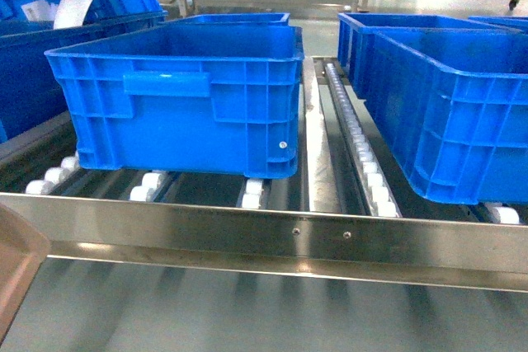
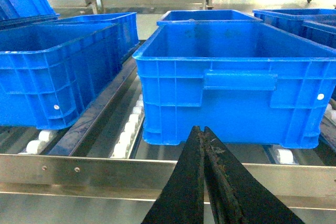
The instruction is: Place part in tray to right shelf
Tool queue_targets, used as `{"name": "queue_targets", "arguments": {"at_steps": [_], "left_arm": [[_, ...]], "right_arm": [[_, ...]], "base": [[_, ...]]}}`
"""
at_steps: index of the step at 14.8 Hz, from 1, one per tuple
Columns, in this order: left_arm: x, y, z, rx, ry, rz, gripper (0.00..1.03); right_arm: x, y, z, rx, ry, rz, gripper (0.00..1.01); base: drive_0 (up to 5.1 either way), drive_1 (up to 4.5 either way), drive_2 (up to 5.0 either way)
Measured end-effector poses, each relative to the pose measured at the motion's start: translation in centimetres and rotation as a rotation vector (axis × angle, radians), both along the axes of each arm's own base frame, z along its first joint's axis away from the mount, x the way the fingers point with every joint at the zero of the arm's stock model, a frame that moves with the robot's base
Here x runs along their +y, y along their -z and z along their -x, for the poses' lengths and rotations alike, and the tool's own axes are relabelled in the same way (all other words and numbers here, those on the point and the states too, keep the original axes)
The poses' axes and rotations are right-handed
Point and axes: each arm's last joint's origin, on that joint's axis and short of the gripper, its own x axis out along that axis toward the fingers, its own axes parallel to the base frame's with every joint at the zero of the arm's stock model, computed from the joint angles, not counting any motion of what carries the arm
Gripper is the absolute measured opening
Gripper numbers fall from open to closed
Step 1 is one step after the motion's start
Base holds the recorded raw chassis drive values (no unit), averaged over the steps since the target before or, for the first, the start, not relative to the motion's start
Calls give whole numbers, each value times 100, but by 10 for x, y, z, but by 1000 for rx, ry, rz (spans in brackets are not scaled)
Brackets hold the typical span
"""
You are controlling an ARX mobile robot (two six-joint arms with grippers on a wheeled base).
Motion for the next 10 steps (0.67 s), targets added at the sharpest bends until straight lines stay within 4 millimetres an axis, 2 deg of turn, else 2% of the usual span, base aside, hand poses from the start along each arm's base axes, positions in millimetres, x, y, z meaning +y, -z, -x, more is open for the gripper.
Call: {"name": "queue_targets", "arguments": {"at_steps": [2,10], "left_arm": [[0,-1,5,-1,0,0,13],[0,-3,19,-11,0,0,13]], "right_arm": [[0,8,5,3,0,0,2],[0,4,21,-18,0,-3,2]], "base": [[0,0,0],[0,0,0]]}}
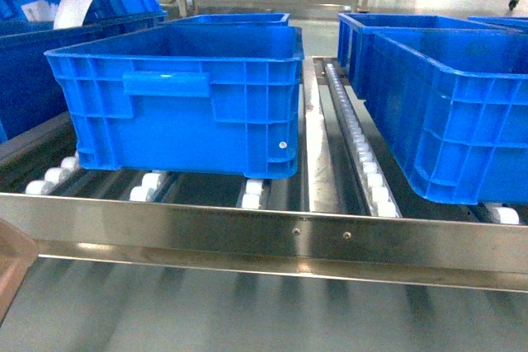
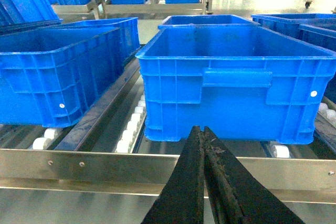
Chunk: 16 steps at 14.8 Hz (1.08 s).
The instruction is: Place part in tray to right shelf
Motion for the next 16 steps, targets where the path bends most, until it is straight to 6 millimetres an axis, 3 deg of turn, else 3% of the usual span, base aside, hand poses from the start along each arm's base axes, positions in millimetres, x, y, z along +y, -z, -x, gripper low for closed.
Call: {"name": "queue_targets", "arguments": {"at_steps": [6,8,16], "left_arm": [[0,8,14,57,1,1,13],[0,5,16,25,4,-1,13],[0,4,16,15,0,-2,13]], "right_arm": [[0,1,7,0,0,0,2],[0,2,18,-5,0,0,2],[0,4,18,8,2,0,2]], "base": [[0,0,0],[0,0,0],[0,0,0]]}}
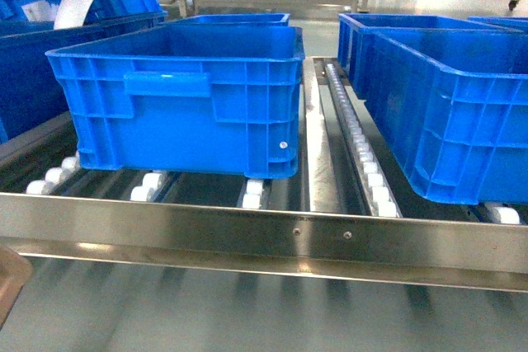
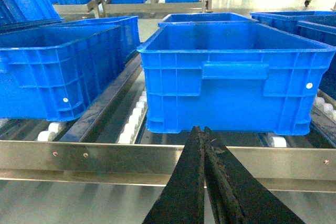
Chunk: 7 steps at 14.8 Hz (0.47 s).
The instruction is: Place part in tray to right shelf
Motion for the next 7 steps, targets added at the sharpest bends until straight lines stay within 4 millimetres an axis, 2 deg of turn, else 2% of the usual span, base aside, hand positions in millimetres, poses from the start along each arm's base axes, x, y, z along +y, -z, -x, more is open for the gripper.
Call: {"name": "queue_targets", "arguments": {"at_steps": [2,5,7], "left_arm": [[0,0,0,0,0,0,13],[0,0,0,0,0,0,13],[0,0,0,0,0,0,13]], "right_arm": [[0,0,0,0,0,0,4],[0,0,0,0,0,0,48],[0,0,0,0,0,0,70]], "base": [[0,0,0],[0,0,0],[0,0,0]]}}
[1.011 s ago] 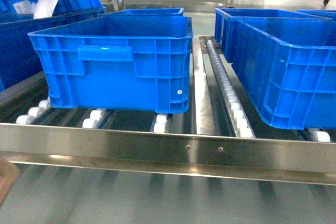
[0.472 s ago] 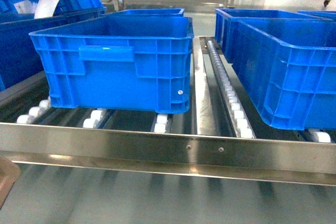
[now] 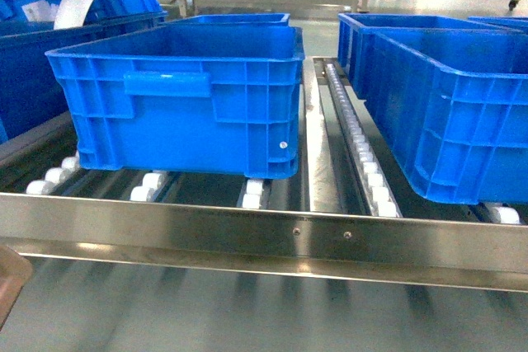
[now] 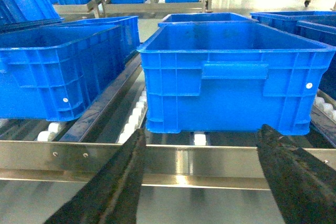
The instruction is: Place part in tray to right shelf
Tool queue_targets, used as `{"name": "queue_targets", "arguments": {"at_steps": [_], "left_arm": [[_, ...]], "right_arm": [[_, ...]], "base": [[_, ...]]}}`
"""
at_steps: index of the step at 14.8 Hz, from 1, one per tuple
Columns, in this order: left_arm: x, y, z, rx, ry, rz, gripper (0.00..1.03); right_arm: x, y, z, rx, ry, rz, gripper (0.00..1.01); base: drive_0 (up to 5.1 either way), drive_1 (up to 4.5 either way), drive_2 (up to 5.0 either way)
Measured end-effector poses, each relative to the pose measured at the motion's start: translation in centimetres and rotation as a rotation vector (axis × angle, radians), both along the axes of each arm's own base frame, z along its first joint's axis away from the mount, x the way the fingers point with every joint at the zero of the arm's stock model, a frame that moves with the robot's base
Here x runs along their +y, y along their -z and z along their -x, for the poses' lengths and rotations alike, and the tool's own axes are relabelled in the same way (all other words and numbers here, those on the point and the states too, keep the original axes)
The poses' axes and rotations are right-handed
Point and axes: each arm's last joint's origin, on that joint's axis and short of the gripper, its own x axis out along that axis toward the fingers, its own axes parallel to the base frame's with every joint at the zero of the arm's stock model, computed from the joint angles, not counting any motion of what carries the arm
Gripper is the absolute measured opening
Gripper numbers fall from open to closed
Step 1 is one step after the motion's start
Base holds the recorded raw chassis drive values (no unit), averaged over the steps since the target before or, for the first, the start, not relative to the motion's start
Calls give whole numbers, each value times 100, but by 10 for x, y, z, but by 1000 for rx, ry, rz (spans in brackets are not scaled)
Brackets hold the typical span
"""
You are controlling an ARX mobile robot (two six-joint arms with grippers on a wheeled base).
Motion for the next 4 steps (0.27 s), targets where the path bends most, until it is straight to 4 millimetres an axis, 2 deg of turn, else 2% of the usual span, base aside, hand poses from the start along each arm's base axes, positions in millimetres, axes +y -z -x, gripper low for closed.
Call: {"name": "queue_targets", "arguments": {"at_steps": [2,3,4], "left_arm": [[0,0,0,0,0,0,13],[0,0,0,0,0,0,13],[0,0,0,0,0,0,13]], "right_arm": [[0,0,0,0,0,0,95],[0,0,0,0,0,0,100],[0,0,0,0,0,0,97]], "base": [[0,0,0],[0,0,0],[0,0,0]]}}
